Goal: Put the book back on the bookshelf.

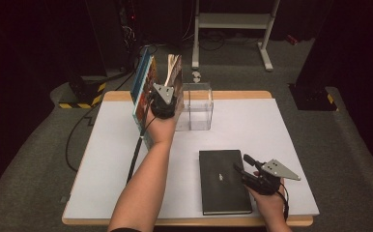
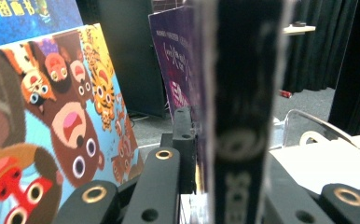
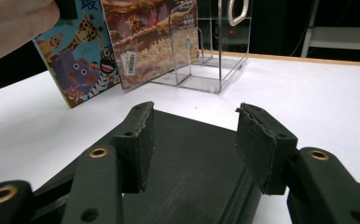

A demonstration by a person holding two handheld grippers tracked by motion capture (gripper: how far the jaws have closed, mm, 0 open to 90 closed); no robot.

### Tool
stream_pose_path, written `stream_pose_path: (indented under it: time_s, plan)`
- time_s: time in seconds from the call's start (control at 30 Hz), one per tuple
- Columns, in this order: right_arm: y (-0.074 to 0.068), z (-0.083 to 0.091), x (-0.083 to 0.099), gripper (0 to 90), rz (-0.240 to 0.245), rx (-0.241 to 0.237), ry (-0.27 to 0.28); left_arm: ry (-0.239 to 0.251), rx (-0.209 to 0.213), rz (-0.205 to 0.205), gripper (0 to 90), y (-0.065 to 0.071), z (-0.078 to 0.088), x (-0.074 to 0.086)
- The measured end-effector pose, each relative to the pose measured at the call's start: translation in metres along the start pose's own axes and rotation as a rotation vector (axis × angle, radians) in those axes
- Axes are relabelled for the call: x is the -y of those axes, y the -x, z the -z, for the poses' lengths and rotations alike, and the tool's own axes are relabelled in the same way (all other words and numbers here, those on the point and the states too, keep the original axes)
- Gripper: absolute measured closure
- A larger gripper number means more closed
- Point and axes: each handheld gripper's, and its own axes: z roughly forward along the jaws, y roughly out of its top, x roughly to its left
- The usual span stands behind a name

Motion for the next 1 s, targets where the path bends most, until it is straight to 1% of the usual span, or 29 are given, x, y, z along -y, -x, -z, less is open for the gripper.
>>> stream_pose_path:
  time_s: [0.07, 0.17, 0.27, 0.4, 0.5, 0.57, 0.67, 0.77, 0.9, 1.0]
  plan:
    - [-0.001, 0.0, 0.0, 46.4, 0.002, -0.003, -0.001, -0.008, -0.003, 0.009, 81.3, 0.0, 0.001, -0.001]
    - [-0.001, -0.001, 0.0, 46.4, 0.007, -0.007, -0.005, -0.005, -0.015, -0.015, 79.9, 0.0, 0.001, -0.001]
    - [-0.001, -0.001, 0.0, 46.5, 0.007, -0.009, -0.004, -0.005, -0.026, -0.021, 77.7, -0.001, 0.002, -0.001]
    - [-0.001, -0.002, 0.0, 46.4, 0.007, -0.011, -0.004, -0.015, -0.028, -0.016, 74.3, -0.001, 0.003, -0.002]
    - [-0.002, -0.002, 0.001, 46.4, 0.011, -0.013, -0.008, -0.012, -0.032, -0.028, 72.6, 0.0, 0.005, -0.001]
    - [-0.002, -0.002, 0.0, 46.4, 0.012, -0.014, -0.006, -0.019, -0.037, -0.031, 71.1, -0.001, 0.006, 0.0]
    - [-0.003, -0.002, 0.0, 46.4, 0.013, -0.015, -0.007, -0.025, -0.041, -0.02, 67.3, -0.003, 0.007, 0.001]
    - [-0.004, -0.003, 0.001, 46.4, 0.019, -0.017, -0.01, -0.033, -0.044, -0.029, 64.1, -0.004, 0.01, 0.003]
    - [-0.005, -0.004, 0.001, 46.4, 0.024, -0.019, -0.014, -0.032, -0.046, -0.027, 61.3, -0.004, 0.013, 0.004]
    - [-0.006, -0.005, 0.001, 46.4, 0.024, -0.019, -0.014, -0.034, -0.048, -0.043, 59.8, -0.003, 0.016, 0.005]
